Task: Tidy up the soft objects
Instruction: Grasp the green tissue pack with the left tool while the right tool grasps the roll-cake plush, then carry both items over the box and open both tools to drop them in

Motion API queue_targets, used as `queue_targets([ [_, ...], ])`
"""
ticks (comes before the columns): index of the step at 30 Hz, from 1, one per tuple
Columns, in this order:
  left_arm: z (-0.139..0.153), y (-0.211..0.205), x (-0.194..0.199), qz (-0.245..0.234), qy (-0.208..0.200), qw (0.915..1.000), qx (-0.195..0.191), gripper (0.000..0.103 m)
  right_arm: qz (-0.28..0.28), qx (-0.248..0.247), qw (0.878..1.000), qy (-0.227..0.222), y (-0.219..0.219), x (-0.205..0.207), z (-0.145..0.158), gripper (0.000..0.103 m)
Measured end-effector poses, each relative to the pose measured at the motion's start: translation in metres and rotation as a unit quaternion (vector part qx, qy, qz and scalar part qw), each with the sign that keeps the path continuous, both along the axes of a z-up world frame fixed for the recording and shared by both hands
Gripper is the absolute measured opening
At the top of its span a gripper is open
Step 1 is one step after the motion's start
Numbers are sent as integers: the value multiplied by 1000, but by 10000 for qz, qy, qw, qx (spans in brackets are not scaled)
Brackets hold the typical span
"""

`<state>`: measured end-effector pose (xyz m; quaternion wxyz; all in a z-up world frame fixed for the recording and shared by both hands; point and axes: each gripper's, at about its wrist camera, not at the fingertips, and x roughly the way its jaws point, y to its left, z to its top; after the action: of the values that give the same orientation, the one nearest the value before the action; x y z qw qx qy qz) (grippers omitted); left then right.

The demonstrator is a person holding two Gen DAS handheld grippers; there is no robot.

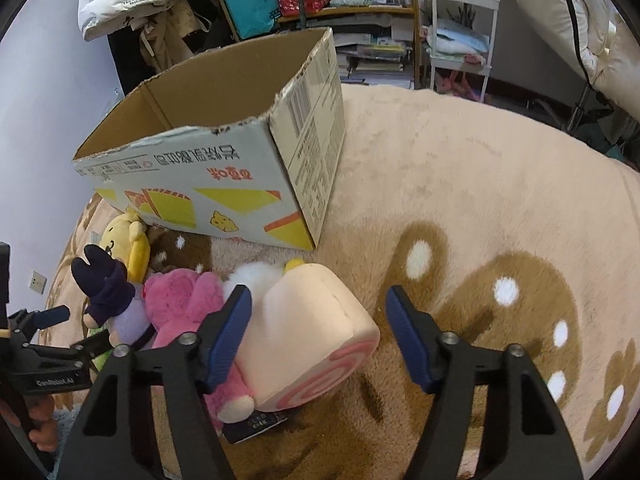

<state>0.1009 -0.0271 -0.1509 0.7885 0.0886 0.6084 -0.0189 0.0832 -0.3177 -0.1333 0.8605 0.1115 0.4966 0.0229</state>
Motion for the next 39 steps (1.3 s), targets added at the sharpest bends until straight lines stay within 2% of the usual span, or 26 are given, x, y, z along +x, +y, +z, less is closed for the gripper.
queue_targets([
  [4,-6,1,2,74,100,9999,14,100,105,-56,9999,55,4,1,-2,63],
  [6,-8,1,2,54,142,9999,-19,89,124,-80,9999,80,6,1,-2,61],
  [10,-12,-2,1,-8,223,9997,-41,77,143,-83,9998,59,7,-3,2,61],
  [14,-10,-2,0,-3,228,9997,-85,60,103,-49,9999,66,5,-4,2,61],
  [20,-6,5,-3,80,213,9996,-186,59,145,-53,9999,60,6,-6,4,61],
  [25,0,13,-4,166,83,9997,-133,59,167,188,9997,38,3,-16,9,60],
  [27,4,14,-6,198,15,9997,-162,59,105,200,9997,53,0,-18,9,41],
  [30,13,16,-10,203,-162,9996,-145,59,58,266,9996,26,-2,-19,10,37],
  [35,35,17,-20,151,-614,9979,-135,59,205,-35,9996,-198,10,-24,19,26],
  [39,53,19,-26,119,-955,9952,-152,59,243,-235,9986,-414,16,-29,29,24],
])
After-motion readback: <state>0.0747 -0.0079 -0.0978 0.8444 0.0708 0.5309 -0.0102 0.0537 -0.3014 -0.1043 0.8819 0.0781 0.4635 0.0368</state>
